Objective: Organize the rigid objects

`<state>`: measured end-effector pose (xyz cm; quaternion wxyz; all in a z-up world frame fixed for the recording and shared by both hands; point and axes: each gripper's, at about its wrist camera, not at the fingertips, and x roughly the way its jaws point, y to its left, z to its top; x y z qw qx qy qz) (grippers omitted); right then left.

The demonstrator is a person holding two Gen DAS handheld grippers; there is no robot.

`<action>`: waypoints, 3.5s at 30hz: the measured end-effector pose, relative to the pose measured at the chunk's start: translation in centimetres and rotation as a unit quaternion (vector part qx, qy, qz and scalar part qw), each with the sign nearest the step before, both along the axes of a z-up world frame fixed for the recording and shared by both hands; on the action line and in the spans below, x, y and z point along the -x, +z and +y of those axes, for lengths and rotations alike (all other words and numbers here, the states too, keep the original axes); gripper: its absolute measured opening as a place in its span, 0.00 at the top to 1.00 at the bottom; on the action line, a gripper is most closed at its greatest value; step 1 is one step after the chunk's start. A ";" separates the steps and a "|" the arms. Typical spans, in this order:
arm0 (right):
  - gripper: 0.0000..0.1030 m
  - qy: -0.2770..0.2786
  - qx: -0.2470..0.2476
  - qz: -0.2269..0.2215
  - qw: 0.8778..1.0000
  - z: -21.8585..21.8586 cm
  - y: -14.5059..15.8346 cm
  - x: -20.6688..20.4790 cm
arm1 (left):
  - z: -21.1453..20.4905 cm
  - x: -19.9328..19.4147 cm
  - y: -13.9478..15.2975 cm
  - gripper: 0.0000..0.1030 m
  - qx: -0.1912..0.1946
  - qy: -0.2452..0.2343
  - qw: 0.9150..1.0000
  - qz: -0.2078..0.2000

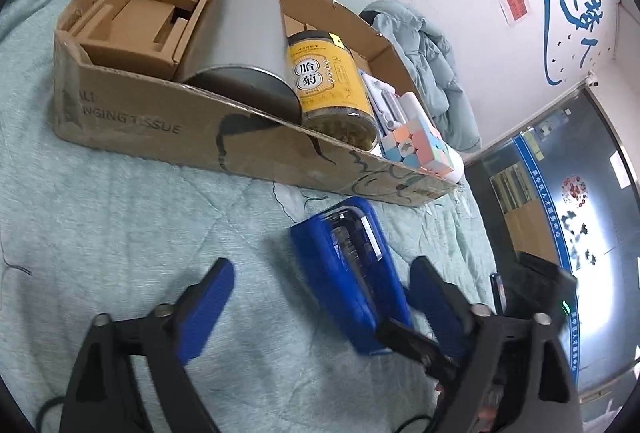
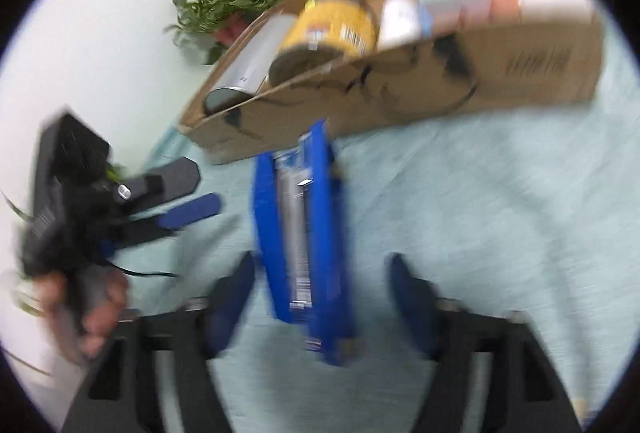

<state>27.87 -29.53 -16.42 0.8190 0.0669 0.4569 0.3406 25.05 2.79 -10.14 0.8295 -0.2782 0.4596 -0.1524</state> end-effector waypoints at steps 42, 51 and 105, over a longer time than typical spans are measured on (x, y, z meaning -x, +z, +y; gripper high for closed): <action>0.19 -0.015 0.058 -0.069 0.996 2.0 -0.5 -1.2 | -3.9 -2.8 -2.8 0.07 0.068 -0.041 0.996 0.042; 0.48 -0.025 0.127 -0.091 0.987 4.7 -1.3 -0.9 | -5.2 -2.8 -3.0 0.07 0.067 -0.066 0.995 0.041; 0.72 -0.057 -0.086 0.056 0.993 1.3 1.8 0.5 | -6.6 -1.7 0.0 0.48 0.040 -0.074 0.996 0.020</action>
